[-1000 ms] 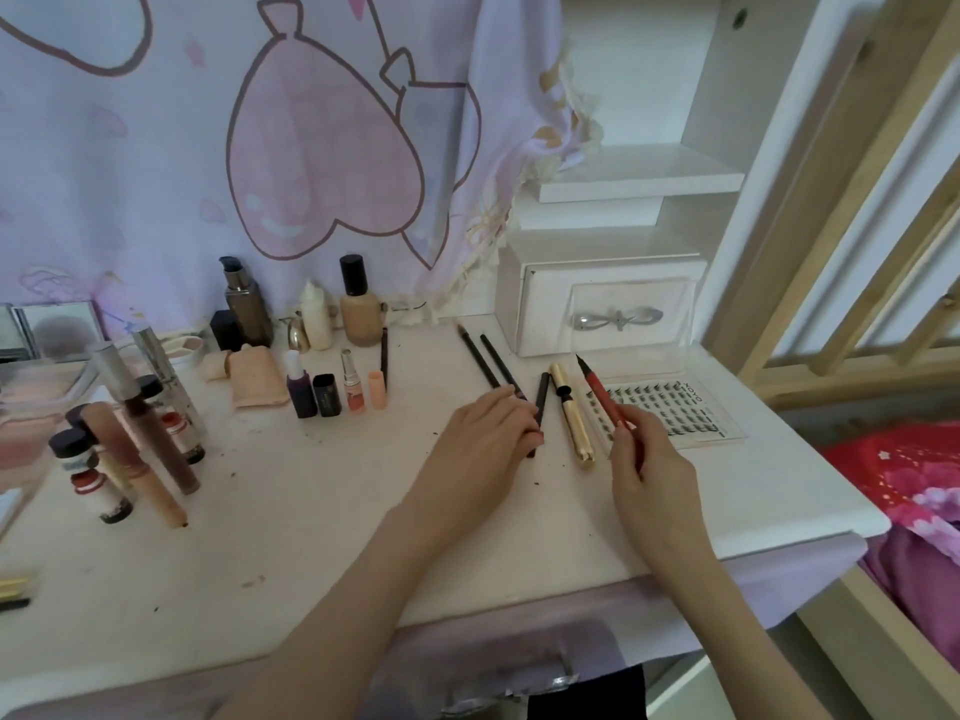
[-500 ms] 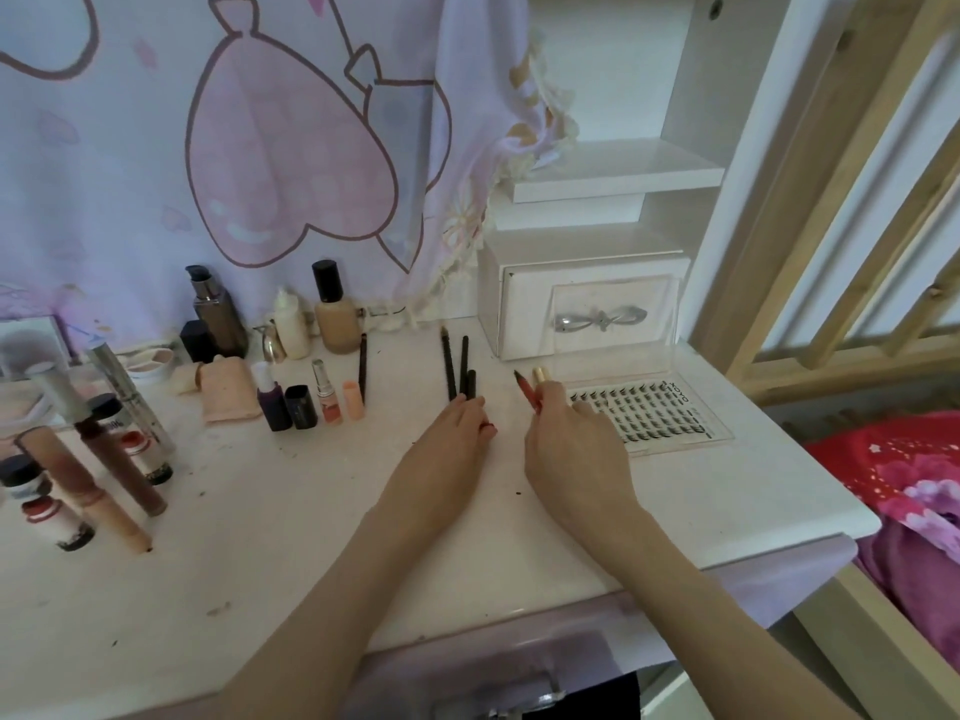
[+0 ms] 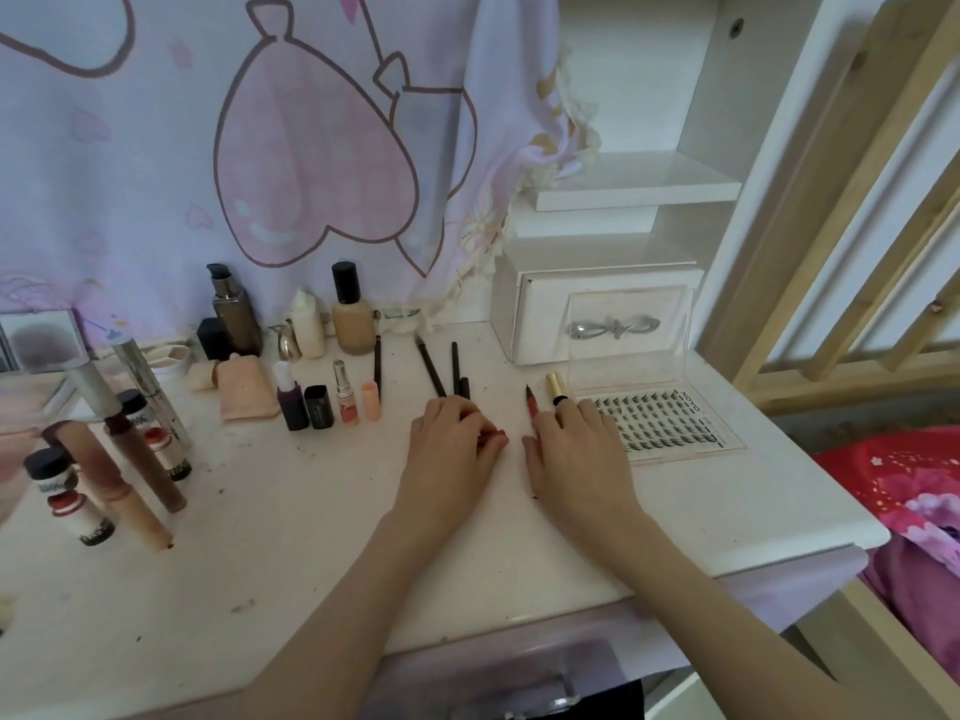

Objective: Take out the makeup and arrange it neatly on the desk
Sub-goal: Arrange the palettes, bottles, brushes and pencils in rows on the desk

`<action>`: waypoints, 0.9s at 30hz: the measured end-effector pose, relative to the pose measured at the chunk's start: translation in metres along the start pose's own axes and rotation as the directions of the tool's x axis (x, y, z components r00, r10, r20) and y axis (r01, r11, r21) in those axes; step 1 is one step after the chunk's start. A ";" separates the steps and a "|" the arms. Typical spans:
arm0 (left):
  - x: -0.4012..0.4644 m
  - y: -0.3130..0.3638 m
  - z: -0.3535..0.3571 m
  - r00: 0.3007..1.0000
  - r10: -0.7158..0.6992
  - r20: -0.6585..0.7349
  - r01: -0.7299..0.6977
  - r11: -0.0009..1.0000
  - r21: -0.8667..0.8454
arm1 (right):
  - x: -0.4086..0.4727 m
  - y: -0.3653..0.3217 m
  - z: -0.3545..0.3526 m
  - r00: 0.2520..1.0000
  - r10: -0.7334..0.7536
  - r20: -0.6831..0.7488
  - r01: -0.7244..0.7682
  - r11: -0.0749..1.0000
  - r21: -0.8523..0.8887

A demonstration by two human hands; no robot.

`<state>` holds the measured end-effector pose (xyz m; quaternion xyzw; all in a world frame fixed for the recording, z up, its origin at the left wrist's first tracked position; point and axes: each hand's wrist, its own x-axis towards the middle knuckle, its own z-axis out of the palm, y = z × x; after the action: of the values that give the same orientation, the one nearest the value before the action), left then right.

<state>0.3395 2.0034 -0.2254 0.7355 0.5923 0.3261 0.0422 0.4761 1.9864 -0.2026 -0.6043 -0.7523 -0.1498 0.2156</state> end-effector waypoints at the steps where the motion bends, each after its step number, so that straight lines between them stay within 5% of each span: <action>1: 0.002 0.004 0.001 0.999 -0.012 -0.032 0.013 1.000 0.026 | -0.003 0.003 -0.001 0.998 0.017 -0.052 -0.015 0.999 0.032; 5: 0.015 0.023 0.009 0.995 -0.100 0.011 0.099 0.990 0.101 | -0.016 0.015 0.000 0.971 0.136 -0.197 -0.101 0.978 0.181; 13: 0.028 0.043 0.021 0.969 -0.248 -0.004 0.248 0.968 0.026 | -0.018 0.022 0.005 0.959 0.232 -0.166 -0.164 0.924 0.344; 22: 0.019 0.029 0.006 0.991 -0.136 -0.016 0.136 0.990 0.027 | -0.021 0.024 0.009 0.974 0.218 -0.060 -0.191 0.937 0.294; 27: -0.001 -0.003 -0.028 0.997 -0.040 -0.061 0.037 0.998 -0.045 | -0.019 0.021 0.003 0.961 0.211 -0.176 -0.139 0.926 0.350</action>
<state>0.3220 1.9941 -0.2054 0.7126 0.6000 0.3606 0.0463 0.4996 1.9761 -0.2153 -0.6047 -0.6821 -0.0631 0.4062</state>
